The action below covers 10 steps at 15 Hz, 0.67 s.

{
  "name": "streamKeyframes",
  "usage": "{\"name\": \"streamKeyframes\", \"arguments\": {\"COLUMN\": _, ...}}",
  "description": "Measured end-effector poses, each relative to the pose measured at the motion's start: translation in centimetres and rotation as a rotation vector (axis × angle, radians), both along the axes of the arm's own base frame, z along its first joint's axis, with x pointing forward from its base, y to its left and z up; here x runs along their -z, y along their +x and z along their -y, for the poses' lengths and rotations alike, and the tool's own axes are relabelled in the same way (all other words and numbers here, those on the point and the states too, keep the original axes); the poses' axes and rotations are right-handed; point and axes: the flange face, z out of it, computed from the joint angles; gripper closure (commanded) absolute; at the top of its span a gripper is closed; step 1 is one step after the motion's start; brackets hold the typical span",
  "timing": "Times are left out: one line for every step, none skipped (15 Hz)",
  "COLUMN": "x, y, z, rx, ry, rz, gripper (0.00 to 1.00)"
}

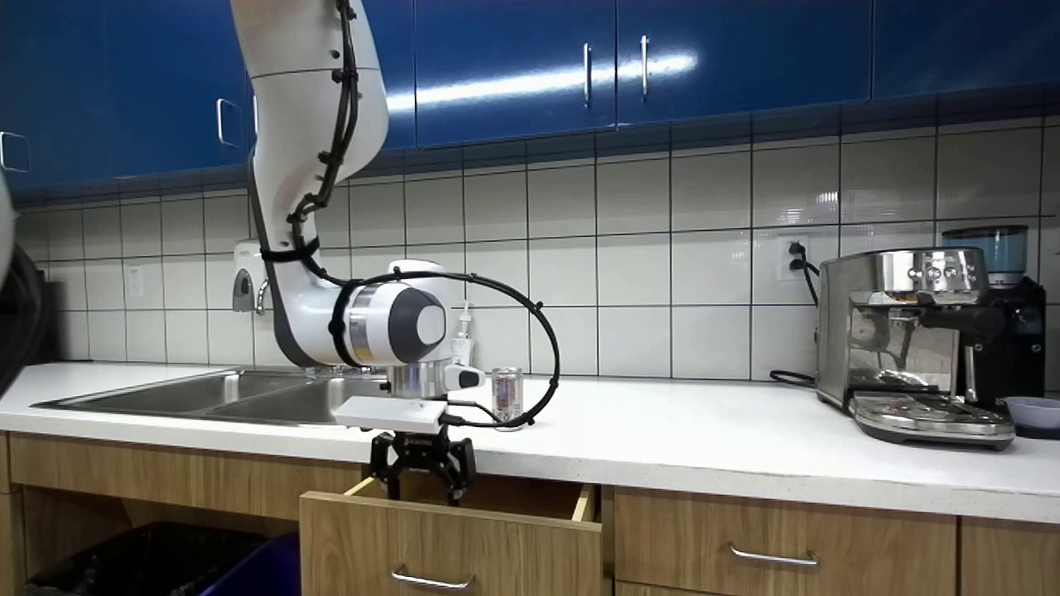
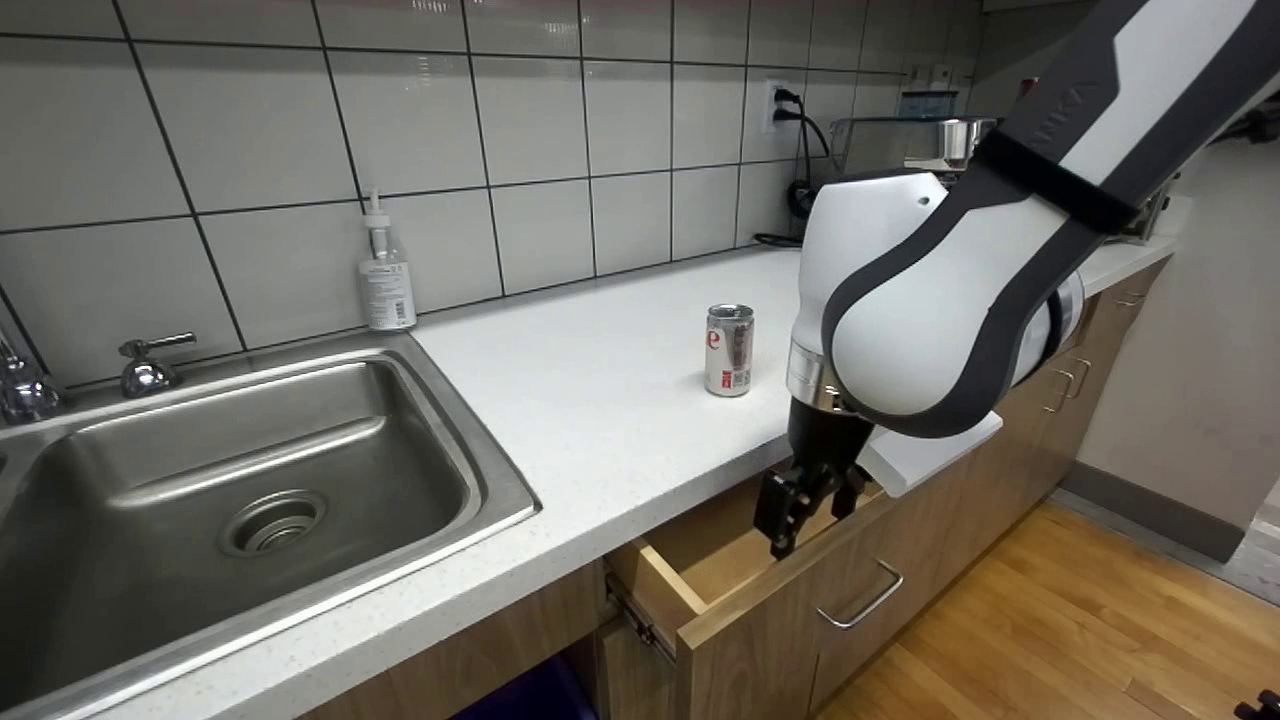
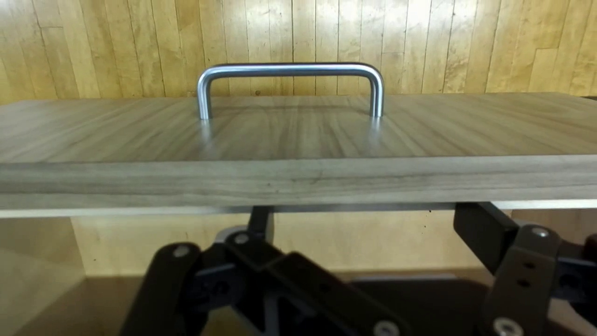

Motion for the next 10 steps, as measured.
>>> {"name": "streamKeyframes", "arguments": {"x": 0.0, "y": -0.3, "z": -0.1, "rx": 0.000, "ry": 0.001, "rz": -0.004, "gripper": 0.00}}
{"name": "streamKeyframes", "arguments": {"x": 0.0, "y": -0.7, "z": -0.3, "rx": 0.000, "ry": 0.002, "rz": -0.008, "gripper": 0.00}}
{"name": "streamKeyframes", "arguments": {"x": 0.0, "y": -1.1, "z": -0.5, "rx": 0.001, "ry": 0.003, "rz": -0.012, "gripper": 0.00}}
{"name": "streamKeyframes", "arguments": {"x": 0.0, "y": -1.4, "z": -0.7, "rx": 0.001, "ry": 0.004, "rz": -0.016, "gripper": 0.00}}
{"name": "streamKeyframes", "arguments": {"x": 0.0, "y": -1.8, "z": -1.0, "rx": 0.001, "ry": 0.006, "rz": -0.020, "gripper": 0.00}}
{"name": "streamKeyframes", "arguments": {"x": 0.0, "y": -2.1, "z": -1.3, "rx": 0.001, "ry": 0.008, "rz": -0.023, "gripper": 0.00}}
{"name": "streamKeyframes", "arguments": {"x": 0.0, "y": -2.5, "z": -1.5, "rx": 0.001, "ry": 0.009, "rz": -0.027, "gripper": 0.00}}
{"name": "streamKeyframes", "arguments": {"x": 0.0, "y": -2.8, "z": -1.8, "rx": 0.001, "ry": 0.010, "rz": -0.030, "gripper": 0.00}}
{"name": "streamKeyframes", "arguments": {"x": 0.0, "y": -3.1, "z": -2.0, "rx": 0.001, "ry": 0.011, "rz": -0.034, "gripper": 0.00}}
{"name": "streamKeyframes", "arguments": {"x": 0.0, "y": -3.4, "z": -2.1, "rx": 0.001, "ry": 0.011, "rz": -0.037, "gripper": 0.00}}
